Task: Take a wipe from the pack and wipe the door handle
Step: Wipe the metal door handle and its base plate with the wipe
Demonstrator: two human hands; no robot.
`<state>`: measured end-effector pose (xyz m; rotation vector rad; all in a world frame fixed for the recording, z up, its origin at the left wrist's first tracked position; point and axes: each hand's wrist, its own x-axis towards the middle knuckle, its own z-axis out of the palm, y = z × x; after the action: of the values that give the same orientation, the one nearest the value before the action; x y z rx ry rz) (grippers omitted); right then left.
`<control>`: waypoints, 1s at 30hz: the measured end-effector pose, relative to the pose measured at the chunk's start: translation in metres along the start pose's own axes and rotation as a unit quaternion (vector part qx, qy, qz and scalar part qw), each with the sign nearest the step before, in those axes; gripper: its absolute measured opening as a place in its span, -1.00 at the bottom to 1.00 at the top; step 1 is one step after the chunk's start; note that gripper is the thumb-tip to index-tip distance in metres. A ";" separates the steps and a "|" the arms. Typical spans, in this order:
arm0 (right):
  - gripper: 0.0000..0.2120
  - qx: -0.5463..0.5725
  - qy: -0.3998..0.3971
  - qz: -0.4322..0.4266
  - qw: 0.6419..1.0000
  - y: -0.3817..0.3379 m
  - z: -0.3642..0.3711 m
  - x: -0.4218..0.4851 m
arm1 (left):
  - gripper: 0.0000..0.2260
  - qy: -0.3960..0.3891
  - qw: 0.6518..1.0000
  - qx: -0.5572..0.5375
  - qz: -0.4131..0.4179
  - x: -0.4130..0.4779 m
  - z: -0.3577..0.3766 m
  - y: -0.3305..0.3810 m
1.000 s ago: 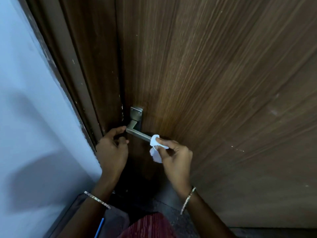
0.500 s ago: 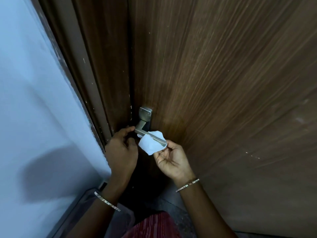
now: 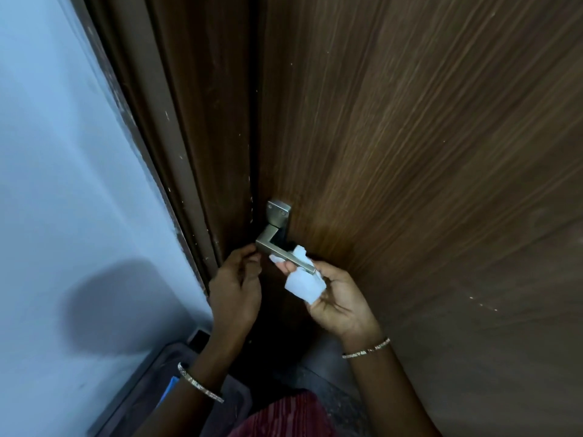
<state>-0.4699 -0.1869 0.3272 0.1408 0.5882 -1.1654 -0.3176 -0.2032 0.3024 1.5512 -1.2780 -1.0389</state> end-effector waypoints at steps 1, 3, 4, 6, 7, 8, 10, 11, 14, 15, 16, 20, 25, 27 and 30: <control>-0.72 -0.003 0.012 -0.008 1.000 -0.002 -0.003 -0.005 | -0.79 -0.023 0.999 -0.032 -0.033 0.000 0.000 -0.001; -0.75 -0.016 0.037 -0.017 0.999 -0.005 -0.008 -0.016 | -0.79 -0.046 0.996 -0.057 -0.060 -0.003 -0.001 -0.002; -0.76 -0.033 0.049 -0.023 0.998 -0.005 -0.009 -0.021 | -0.80 -0.052 0.995 -0.057 -0.061 -0.004 -0.002 -0.002; -0.79 -0.138 0.079 -0.081 0.984 -0.004 -0.011 -0.031 | -0.80 -0.058 0.995 -0.061 -0.060 -0.005 -0.005 -0.002; -0.83 -0.238 0.109 -0.144 0.954 -0.004 -0.011 -0.035 | -0.80 -0.060 0.994 -0.066 -0.063 -0.005 -0.007 -0.001; -0.86 -0.351 0.144 -0.222 0.898 -0.003 -0.009 -0.040 | -0.80 -0.063 0.993 -0.070 -0.067 -0.005 -0.008 0.000; -0.81 -0.533 0.201 -0.372 0.733 -0.001 0.000 -0.048 | -0.80 -0.068 0.992 -0.076 -0.074 -0.003 -0.009 0.003; -0.77 -0.589 0.205 -0.430 0.653 0.001 0.009 -0.049 | -0.80 -0.069 0.992 -0.079 -0.076 -0.002 -0.010 0.003; -0.67 -0.690 0.163 -0.538 0.455 0.016 0.038 -0.036 | -0.80 -0.054 0.992 -0.085 -0.073 -0.001 -0.010 0.001; -0.67 -0.717 0.151 -0.563 0.383 0.022 0.046 -0.026 | -0.80 -0.048 0.993 -0.085 -0.070 0.000 -0.010 0.000; -0.70 -0.737 0.141 -0.582 0.314 0.028 0.052 -0.015 | -0.80 -0.045 0.993 -0.084 -0.065 0.000 -0.010 -0.001; -0.77 -0.791 0.157 -0.560 0.192 0.039 0.054 0.026 | -0.78 -0.030 0.996 -0.068 -0.045 0.001 -0.012 -0.004; -0.68 -0.833 0.176 -0.495 0.171 0.042 0.038 0.033 | -0.73 0.026 0.999 0.007 0.034 0.001 -0.017 -0.004; -0.62 -0.848 0.174 -0.468 0.178 0.043 0.039 0.031 | -0.72 0.043 0.997 0.017 0.066 0.001 -0.019 -0.001; -0.62 -0.862 0.154 -0.422 0.233 0.041 0.044 0.029 | -0.71 0.069 0.986 0.052 0.141 0.002 -0.021 0.010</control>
<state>-0.4099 -0.2119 0.3419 -2.2418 2.1801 -0.6882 -0.3007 -0.2043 0.3182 1.4397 -1.4240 -0.6842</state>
